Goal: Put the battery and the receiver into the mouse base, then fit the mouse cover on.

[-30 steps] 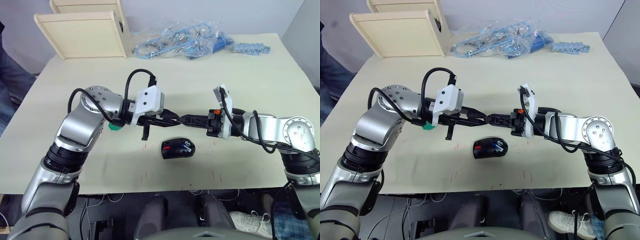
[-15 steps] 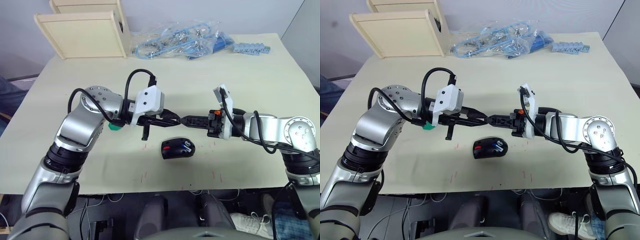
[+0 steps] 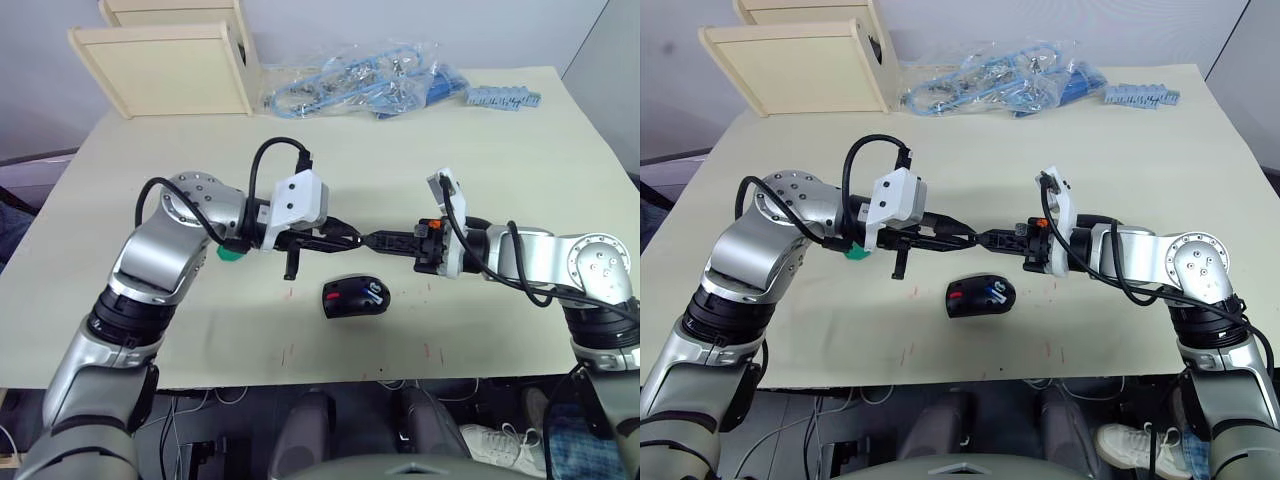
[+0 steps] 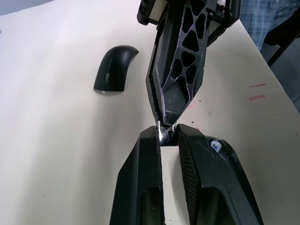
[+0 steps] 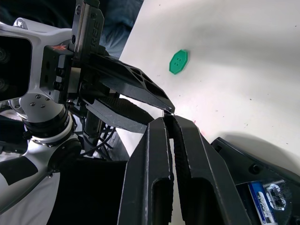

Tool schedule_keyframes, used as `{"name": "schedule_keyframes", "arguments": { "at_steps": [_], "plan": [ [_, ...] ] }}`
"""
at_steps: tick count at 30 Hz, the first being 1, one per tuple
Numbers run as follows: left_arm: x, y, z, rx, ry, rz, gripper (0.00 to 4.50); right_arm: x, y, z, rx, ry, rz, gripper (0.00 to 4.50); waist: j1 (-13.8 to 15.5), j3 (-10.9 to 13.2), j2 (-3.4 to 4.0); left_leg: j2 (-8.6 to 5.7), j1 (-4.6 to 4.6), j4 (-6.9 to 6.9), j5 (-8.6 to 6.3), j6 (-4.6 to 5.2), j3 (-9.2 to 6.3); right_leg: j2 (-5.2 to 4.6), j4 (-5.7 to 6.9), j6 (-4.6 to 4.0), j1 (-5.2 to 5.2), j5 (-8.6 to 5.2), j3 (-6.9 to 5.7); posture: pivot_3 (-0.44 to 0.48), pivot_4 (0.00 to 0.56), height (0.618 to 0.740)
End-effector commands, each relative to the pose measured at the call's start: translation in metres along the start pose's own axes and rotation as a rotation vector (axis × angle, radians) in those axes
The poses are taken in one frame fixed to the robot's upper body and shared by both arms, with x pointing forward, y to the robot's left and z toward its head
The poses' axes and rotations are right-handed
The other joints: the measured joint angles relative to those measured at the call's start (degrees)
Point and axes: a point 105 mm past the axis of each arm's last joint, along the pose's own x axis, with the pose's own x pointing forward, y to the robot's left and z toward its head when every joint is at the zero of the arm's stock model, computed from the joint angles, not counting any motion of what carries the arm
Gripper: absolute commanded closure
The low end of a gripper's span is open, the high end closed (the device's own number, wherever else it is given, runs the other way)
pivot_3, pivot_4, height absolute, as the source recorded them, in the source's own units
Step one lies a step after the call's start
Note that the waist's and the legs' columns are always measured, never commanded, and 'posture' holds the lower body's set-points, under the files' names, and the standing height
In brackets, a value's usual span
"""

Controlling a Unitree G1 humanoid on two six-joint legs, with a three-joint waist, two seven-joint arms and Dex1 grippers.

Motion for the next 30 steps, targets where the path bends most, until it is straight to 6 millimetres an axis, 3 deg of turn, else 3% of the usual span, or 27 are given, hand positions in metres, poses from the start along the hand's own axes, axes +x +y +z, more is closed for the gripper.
{"name": "schedule_keyframes", "arguments": {
  "at_steps": [1, 3, 4, 6, 7, 8, 10, 13, 15, 23, 30],
  "plan": [
    [-0.005, -0.003, 0.011, 0.014, -0.045, -0.007, 4.47, -0.002, 0.015, 0.003, -0.026, -0.013, 0.06, 4.45, 0.0, 0.0, 0.0, 0.0, 0.0, 0.0, 0.0, 0.0, 0.0, 0.0, 0.0, 0.0, 0.0, 0.0, 0.0, 0.0, 0.15, 0.74],
    [-0.007, -0.003, 0.01, -0.013, -0.056, 0.004, 3.37, -0.003, 0.015, 0.003, -0.029, -0.012, 0.059, 4.5, 0.0, 0.0, 0.0, 0.0, 0.0, 0.0, 0.0, 0.0, 0.0, 0.0, 0.0, 0.0, 0.0, 0.0, 0.0, 0.0, 0.15, 0.74],
    [-0.011, -0.003, 0.009, -0.043, -0.061, 0.01, 3.37, -0.003, 0.015, 0.003, -0.032, -0.011, 0.057, 4.5, 0.0, 0.0, 0.0, 0.0, 0.0, 0.0, 0.0, 0.0, -0.01, 0.0, 0.0, 0.0, 0.0, 0.0, 0.0, 0.0, 0.15, 0.74],
    [-0.016, -0.005, 0.006, -0.083, -0.064, 0.023, 2.66, -0.006, 0.014, 0.004, -0.036, -0.012, 0.052, 4.5, -0.1, 0.0, 0.0, 0.0, 0.0, 0.0, 0.0, 0.0, 0.0, 0.0, 0.0, 0.0, 0.0, 0.0, 0.0, 0.0, 0.15, 0.74],
    [-0.018, -0.006, 0.004, -0.098, -0.063, 0.029, 2.66, -0.008, 0.013, 0.005, -0.037, -0.011, 0.047, 4.5, -0.1, 0.0, 0.0, 0.0, 0.01, 0.0, 0.0, 0.0, 0.0, 0.0, 0.0, 0.0, 0.0, 0.0, 0.01, 0.0, 0.15, 0.74],
    [-0.022, -0.007, 0.002, -0.125, -0.068, 0.047, 2.21, -0.01, 0.011, 0.006, -0.037, -0.013, 0.039, 4.5, -0.1, 0.0, 0.0, 0.0, 0.0, 0.0, 0.0, 0.0, 0.0, 0.0, 0.0, 0.0, 0.0, 0.0, 0.0, 0.0, 0.15, 0.74],
    [-0.028, -0.009, -0.003, -0.174, -0.076, 0.081, 1.86, -0.017, 0.006, 0.007, -0.037, -0.017, 0.018, 4.5, -0.1, 0.0, 0.0, 0.01, 0.0, 0.0, 0.0, 0.0, -0.01, 0.0, 0.0, 0.0, 0.0, 0.0, 0.0, 0.0, 0.15, 0.74],
    [-0.035, -0.017, -0.01, -0.223, -0.085, 0.099, 0.58, -0.028, -0.001, 0.009, -0.033, -0.027, -0.011, 4.5, -0.1, 0.0, 0.01, 0.01, 0.0, -0.01, 0.0, 0.0, -0.01, -0.01, -0.03, 0.0, 0.0, 0.0, 0.02, 0.0, 0.15, 0.74],
    [-0.038, -0.022, -0.013, -0.253, -0.096, 0.109, 0.06, -0.034, -0.005, 0.009, -0.03, -0.033, -0.027, 4.5, 0.0, 0.0, 0.0, 0.02, -0.01, -0.01, 0.0, 0.0, -0.02, 0.0, -0.03, 0.0, 0.0, 0.0, -0.02, 0.0, 0.15, 0.74],
    [-0.036, -0.045, -0.025, -0.34, -0.129, 0.103, 0.06, -0.061, -0.016, 0.004, -0.009, -0.081, -0.079, 4.5, 0.2, 0.0, 0.0, 0.02, 0.0, -0.01, 0.0, 0.0, 0.02, -0.01, -0.03, 0.0, 0.01, 0.0, 0.01, 0.0, 0.15, 0.74],
    [-0.03, -0.057, -0.047, -0.368, -0.109, 0.079, 0.06, -0.083, -0.022, -0.002, 0.008, -0.129, -0.109, 4.5, 0.2, 0.0, 0.01, 0.03, 0.04, -0.01, 0.0, 0.0, 0.03, 0.0, 0.01, -0.01, 0.02, 0.0, 0.03, 0.0, 0.15, 0.74]
  ]
}}
